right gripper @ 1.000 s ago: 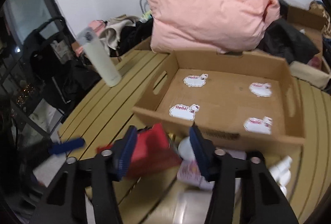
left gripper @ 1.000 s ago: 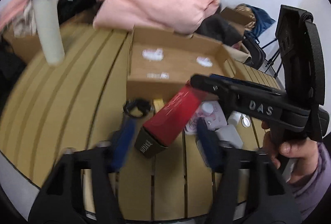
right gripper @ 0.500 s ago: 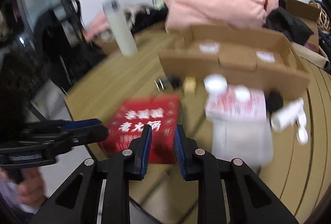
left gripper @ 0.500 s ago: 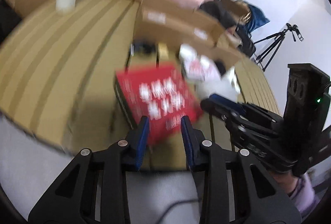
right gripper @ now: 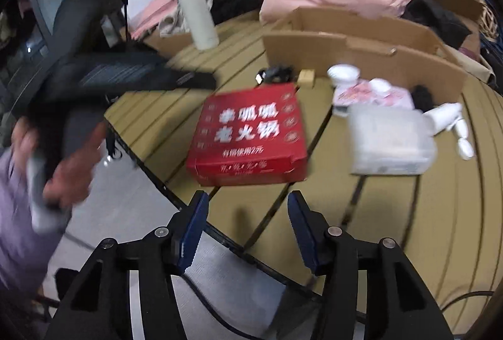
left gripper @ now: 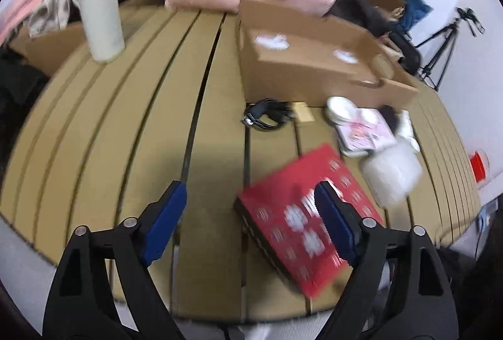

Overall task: Organize objects
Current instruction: 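Lift the red box with the right tool into the cardboard tray and release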

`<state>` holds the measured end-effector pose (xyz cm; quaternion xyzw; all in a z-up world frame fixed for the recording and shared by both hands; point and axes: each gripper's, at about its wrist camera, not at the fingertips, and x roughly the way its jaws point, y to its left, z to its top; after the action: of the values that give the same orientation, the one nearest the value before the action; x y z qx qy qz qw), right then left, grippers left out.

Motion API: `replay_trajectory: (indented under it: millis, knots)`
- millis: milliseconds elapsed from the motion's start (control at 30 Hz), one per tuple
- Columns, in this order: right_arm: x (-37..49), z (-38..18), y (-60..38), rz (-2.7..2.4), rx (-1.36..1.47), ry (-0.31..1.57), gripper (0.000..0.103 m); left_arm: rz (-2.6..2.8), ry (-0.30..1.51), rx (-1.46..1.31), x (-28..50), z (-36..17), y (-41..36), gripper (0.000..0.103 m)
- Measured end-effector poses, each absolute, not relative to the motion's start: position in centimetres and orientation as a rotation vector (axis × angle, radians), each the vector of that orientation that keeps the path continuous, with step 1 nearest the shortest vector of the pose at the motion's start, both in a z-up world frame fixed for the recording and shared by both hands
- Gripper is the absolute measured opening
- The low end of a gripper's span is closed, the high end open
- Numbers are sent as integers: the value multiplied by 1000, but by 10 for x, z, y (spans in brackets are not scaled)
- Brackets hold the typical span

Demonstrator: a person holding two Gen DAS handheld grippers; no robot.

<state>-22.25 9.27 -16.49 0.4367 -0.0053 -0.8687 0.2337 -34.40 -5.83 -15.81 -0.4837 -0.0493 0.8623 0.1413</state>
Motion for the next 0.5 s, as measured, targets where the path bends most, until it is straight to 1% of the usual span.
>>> replay_trajectory:
  millis: [67, 167, 200, 267, 367, 400, 433, 500]
  knots:
    - [-228, -171, 92, -2352, 1213, -67, 57, 2431, -125, -1374, -348, -166, -51, 73]
    - [-239, -177, 95, -2324, 1238, -150, 56, 2354, -66, -1340, -336, -175, -38, 58]
    - [-243, -178, 96, -2315, 1244, -172, 57, 2343, -67, -1352, -330, -179, -37, 56]
    - [-249, -180, 99, -2306, 1255, -229, 57, 2388, -93, -1334, -313, -182, -39, 56]
    - [-257, -180, 115, -2347, 1251, -313, 57, 2304, -223, -1343, -286, -185, -44, 51]
    - [-260, -180, 120, -2354, 1254, -342, 57, 2285, -249, -1341, -278, -186, -42, 51]
    - [-264, -180, 127, -2361, 1263, -373, 57, 2273, -249, -1335, -270, -185, -35, 51]
    - [-268, -178, 135, -2384, 1267, -395, 57, 2272, -191, -1316, -254, -182, -19, 51]
